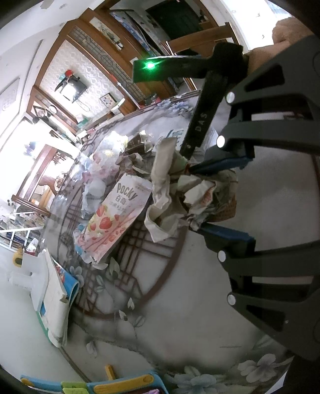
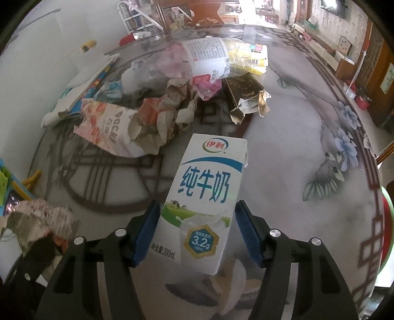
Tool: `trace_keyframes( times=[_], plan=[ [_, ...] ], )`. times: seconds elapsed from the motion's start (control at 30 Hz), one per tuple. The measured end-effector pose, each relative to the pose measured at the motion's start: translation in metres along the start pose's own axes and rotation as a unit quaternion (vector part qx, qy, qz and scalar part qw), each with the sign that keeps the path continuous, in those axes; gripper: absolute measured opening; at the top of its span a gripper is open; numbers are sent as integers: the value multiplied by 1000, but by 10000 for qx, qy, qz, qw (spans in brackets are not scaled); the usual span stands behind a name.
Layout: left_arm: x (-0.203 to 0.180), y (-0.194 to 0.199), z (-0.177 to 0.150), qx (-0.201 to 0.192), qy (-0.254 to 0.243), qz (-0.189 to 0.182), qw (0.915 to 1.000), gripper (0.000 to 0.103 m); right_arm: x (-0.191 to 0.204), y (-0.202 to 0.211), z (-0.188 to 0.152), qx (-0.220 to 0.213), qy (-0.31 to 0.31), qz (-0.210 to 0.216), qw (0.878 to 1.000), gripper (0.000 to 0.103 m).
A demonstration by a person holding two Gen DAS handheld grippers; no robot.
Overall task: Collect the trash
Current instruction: 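Grasp the white milk carton with the right tool, then carry the milk carton over the red bin while the left tool carries the crumpled paper wad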
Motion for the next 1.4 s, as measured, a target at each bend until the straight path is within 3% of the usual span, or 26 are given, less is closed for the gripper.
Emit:
trace_keyframes(
  times=[0.1, 0.17, 0.33, 0.4, 0.47, 0.7, 0.9, 1.13, 1.4],
  plan=[
    [-1, -1, 0, 17, -22, 12, 10000, 38, 3, 0, 3, 46, -25, 29, 10000, 64],
    [0, -2, 1, 22, -24, 28, 10000, 39, 3, 1, 5, 5, -97, 66, 9999, 71],
    [2, -5, 1, 45, -5, 73, 10000, 39, 7, -4, 11, 4, -144, -7, 9999, 73],
    [2, -5, 1, 38, -10, 81, 10000, 39, 8, -5, 9, 1, -69, -119, 9999, 71],
    [2, -5, 1, 44, -11, 80, 10000, 39, 6, -5, 6, -47, -28, -242, 9997, 58],
    [2, -6, 0, 71, -20, 91, 9999, 39, -11, 18, -1, -338, -153, 85, 9993, 57],
    [0, -10, -1, 122, -89, 139, 9998, 39, -30, 52, -21, -779, -299, 303, 9961, 57],
    [-15, -18, -5, 147, -410, 145, 9989, 39, -61, 73, -54, -800, -569, 529, 9938, 57],
    [-32, -32, -15, 284, -727, 281, 9965, 39, -106, 115, -86, -1242, -880, 566, 9867, 57]
  ],
)
Point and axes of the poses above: each gripper's, at about its wrist camera, not at the fingertips, and y roughly against the way its jaws point, x to its left, z to its top, the point moved 2 cm from there along -y, roughly the way its jaws point, and after that the axes turned 9 degrees about x, right-handed, at the moved point
